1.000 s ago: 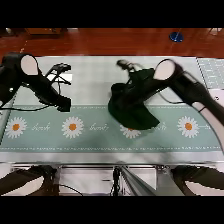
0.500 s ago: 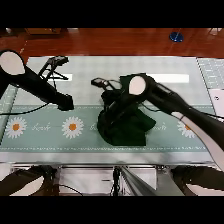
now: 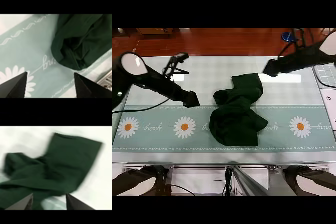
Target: Fold the shirts.
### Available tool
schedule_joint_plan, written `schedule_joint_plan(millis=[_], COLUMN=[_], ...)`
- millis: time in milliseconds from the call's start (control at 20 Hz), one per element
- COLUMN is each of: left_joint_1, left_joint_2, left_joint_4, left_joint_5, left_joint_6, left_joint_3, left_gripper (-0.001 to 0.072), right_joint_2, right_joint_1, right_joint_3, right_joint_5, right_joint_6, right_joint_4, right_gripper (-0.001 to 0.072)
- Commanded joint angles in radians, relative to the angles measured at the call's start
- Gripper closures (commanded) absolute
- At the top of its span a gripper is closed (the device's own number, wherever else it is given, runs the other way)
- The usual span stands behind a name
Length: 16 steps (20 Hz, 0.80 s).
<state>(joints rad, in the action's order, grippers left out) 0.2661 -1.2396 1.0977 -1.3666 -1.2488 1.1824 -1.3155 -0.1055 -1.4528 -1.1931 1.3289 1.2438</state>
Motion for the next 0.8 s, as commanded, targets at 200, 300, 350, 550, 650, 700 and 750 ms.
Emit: schedule_joint_plan(millis=[200,300,350,550,650,700,750], left_joint_1=[-0.023,-0.019,-0.011,0.048,0.081,0.098,0.118], left_joint_2=[-0.063,-0.076,-0.085,-0.128,-0.151,-0.165,-0.185], left_joint_4=[-0.277,-0.315,-0.338,-0.433,-0.47,-0.471,-0.472], left_joint_5=[0.136,0.171,0.203,0.332,0.386,0.407,0.426], left_joint_6=[0.181,0.203,0.209,0.259,0.288,0.288,0.287], left_joint_3=[-0.332,-0.406,-0.428,-0.439,-0.439,-0.439,-0.438], left_gripper=[-0.0013,-0.0013,-0.0013,-0.0013,-0.0013,-0.0013,-0.0013], right_joint_2=[-0.169,-0.226,-0.258,-0.347,-0.354,-0.353,-0.353], right_joint_1=[0.198,0.198,0.198,0.198,0.198,0.198,0.198], right_joint_3=[-0.006,-0.006,-0.006,-0.006,-0.006,-0.006,-0.006], right_joint_5=[-0.015,0.001,0.005,0.006,0.009,0.015,0.013], right_joint_6=[-0.025,-0.034,-0.044,-0.06,-0.07,-0.073,-0.074], right_joint_4=[0.02,-0.03,-0.074,-0.214,-0.247,-0.253,-0.257], right_gripper=[0.0211,0.0127,0.0115,0.0115,0.0115,0.0115,0.0115])
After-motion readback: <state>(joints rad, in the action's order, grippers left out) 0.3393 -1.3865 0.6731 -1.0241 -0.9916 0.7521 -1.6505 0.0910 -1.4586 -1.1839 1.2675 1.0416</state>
